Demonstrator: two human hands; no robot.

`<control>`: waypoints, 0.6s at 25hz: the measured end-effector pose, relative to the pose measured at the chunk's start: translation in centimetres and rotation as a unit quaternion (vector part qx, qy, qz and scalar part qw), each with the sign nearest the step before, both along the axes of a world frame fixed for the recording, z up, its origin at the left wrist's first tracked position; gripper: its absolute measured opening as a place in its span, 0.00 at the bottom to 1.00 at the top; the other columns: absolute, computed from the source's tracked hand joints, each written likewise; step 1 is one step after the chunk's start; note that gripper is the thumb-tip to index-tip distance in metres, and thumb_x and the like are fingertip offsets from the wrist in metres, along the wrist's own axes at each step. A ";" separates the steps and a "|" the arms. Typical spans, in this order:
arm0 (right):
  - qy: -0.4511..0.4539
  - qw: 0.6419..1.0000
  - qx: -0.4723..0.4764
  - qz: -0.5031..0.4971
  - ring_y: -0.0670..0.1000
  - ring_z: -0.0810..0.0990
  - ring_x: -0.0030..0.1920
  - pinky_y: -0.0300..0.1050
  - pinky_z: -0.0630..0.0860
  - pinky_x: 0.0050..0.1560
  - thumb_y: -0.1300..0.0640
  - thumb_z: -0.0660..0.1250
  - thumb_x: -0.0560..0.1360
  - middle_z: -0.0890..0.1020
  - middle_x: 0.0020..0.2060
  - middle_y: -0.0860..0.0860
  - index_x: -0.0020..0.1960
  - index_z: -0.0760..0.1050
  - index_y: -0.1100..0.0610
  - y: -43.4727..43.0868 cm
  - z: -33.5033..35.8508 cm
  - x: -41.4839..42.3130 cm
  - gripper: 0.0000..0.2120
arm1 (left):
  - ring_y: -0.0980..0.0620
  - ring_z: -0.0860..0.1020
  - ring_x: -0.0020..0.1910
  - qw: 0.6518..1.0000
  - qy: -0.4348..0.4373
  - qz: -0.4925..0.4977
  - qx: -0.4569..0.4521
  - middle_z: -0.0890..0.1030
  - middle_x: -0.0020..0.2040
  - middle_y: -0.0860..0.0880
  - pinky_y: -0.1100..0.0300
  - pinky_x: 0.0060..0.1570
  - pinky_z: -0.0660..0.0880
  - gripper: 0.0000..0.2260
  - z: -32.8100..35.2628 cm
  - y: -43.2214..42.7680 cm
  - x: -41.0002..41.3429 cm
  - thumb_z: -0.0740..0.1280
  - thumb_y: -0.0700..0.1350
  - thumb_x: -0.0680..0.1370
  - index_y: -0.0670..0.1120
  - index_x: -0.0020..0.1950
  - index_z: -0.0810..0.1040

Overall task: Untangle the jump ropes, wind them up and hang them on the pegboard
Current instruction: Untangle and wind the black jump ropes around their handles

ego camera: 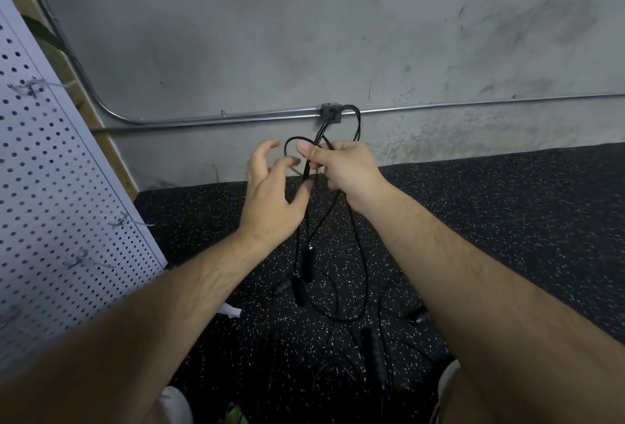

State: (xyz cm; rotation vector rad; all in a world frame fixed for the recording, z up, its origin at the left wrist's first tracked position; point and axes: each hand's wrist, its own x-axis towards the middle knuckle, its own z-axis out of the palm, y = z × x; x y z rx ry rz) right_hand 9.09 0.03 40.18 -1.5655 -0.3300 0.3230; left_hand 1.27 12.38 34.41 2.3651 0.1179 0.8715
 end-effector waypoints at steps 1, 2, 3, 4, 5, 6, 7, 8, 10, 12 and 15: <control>-0.003 1.000 0.003 0.000 0.43 0.67 0.23 0.37 0.63 0.25 0.49 0.78 0.71 0.79 0.29 0.47 0.39 0.81 0.55 -0.1 0.2 -0.1 0.11 | 0.52 0.62 0.74 0.998 0.051 -0.020 -0.007 0.65 0.71 0.50 0.66 0.73 0.54 0.11 -0.3 -0.1 0.3 0.70 0.50 0.80 0.46 0.59 0.79; -0.005 1.000 0.004 0.000 0.42 0.67 0.22 0.37 0.63 0.25 0.49 0.78 0.72 0.78 0.29 0.46 0.39 0.80 0.56 -0.3 0.3 -0.1 0.12 | 0.53 0.68 0.70 0.993 0.102 -0.047 -0.030 0.71 0.66 0.51 0.61 0.73 0.62 0.09 -0.5 -0.2 0.5 0.68 0.50 0.81 0.47 0.56 0.80; -0.011 1.000 -0.001 0.000 0.41 0.68 0.22 0.37 0.64 0.25 0.48 0.78 0.72 0.77 0.28 0.46 0.40 0.80 0.57 -0.5 0.4 0.0 0.13 | 0.53 0.76 0.62 0.985 0.140 -0.071 -0.073 0.78 0.59 0.52 0.57 0.68 0.70 0.08 -0.5 -0.2 0.6 0.66 0.50 0.82 0.48 0.52 0.81; -0.020 1.000 -0.022 -0.001 0.43 0.70 0.23 0.38 0.65 0.26 0.45 0.77 0.72 0.77 0.28 0.46 0.43 0.80 0.58 -0.8 0.4 0.1 0.16 | 0.54 0.81 0.53 0.976 0.158 -0.082 -0.124 0.82 0.50 0.53 0.54 0.60 0.76 0.08 -0.4 -0.2 0.8 0.64 0.48 0.83 0.49 0.49 0.81; -0.032 0.997 -0.069 -0.003 0.45 0.73 0.27 0.41 0.70 0.29 0.41 0.75 0.73 0.78 0.30 0.47 0.45 0.80 0.60 -1.3 0.4 0.3 0.21 | 0.55 0.83 0.46 0.970 0.161 -0.081 -0.166 0.84 0.44 0.52 0.52 0.54 0.79 0.10 -0.2 -0.1 0.9 0.63 0.47 0.84 0.49 0.46 0.81; -0.043 0.989 -0.144 -0.003 0.49 0.78 0.34 0.45 0.75 0.35 0.35 0.71 0.73 0.80 0.36 0.50 0.50 0.80 0.61 -1.9 0.3 0.5 0.28 | 0.54 0.84 0.41 0.967 0.157 -0.078 -0.184 0.85 0.40 0.51 0.53 0.48 0.79 0.11 0.0 0.2 1.1 0.62 0.46 0.84 0.48 0.46 0.81; -0.048 0.968 -0.246 0.000 0.53 0.81 0.45 0.50 0.78 0.46 0.30 0.67 0.73 0.82 0.45 0.55 0.58 0.79 0.63 -2.5 0.0 0.8 0.35 | 0.53 0.85 0.39 0.967 0.151 -0.077 -0.191 0.85 0.39 0.50 0.54 0.44 0.78 0.11 0.4 0.4 1.1 0.62 0.46 0.84 0.48 0.45 0.81; -0.058 0.932 -0.359 0.001 0.57 0.80 0.57 0.53 0.77 0.57 0.27 0.63 0.73 0.80 0.57 0.58 0.65 0.76 0.62 -3.0 -0.7 1.1 0.40 | 0.52 0.85 0.38 0.967 0.146 -0.077 -0.195 0.85 0.38 0.50 0.56 0.41 0.76 0.11 0.8 0.5 1.1 0.63 0.46 0.84 0.47 0.45 0.81; -0.136 0.856 -0.498 0.011 0.60 0.71 0.69 0.56 0.70 0.69 0.29 0.61 0.75 0.73 0.70 0.58 0.71 0.72 0.56 -3.8 -1.8 1.3 0.37 | 0.50 0.86 0.38 0.963 0.135 -0.083 -0.217 0.85 0.36 0.50 0.56 0.39 0.76 0.11 1.6 0.5 1.3 0.62 0.46 0.84 0.46 0.45 0.80; -0.175 0.880 -0.428 0.104 0.54 0.75 0.64 0.52 0.72 0.67 0.38 0.69 0.75 0.77 0.66 0.53 0.66 0.77 0.51 -3.8 -2.2 0.7 0.25 | 0.49 0.86 0.39 0.958 0.118 -0.084 -0.246 0.84 0.36 0.49 0.54 0.39 0.79 0.11 2.3 0.4 1.7 0.63 0.45 0.84 0.45 0.45 0.81; -0.110 0.920 -0.308 0.219 0.49 0.82 0.54 0.42 0.75 0.56 0.48 0.76 0.74 0.84 0.56 0.50 0.61 0.82 0.54 -2.5 -3.6 -1.1 0.18 | 0.49 0.85 0.44 0.945 0.096 -0.108 -0.294 0.85 0.40 0.48 0.54 0.44 0.82 0.11 2.9 0.5 2.1 0.64 0.45 0.84 0.46 0.45 0.82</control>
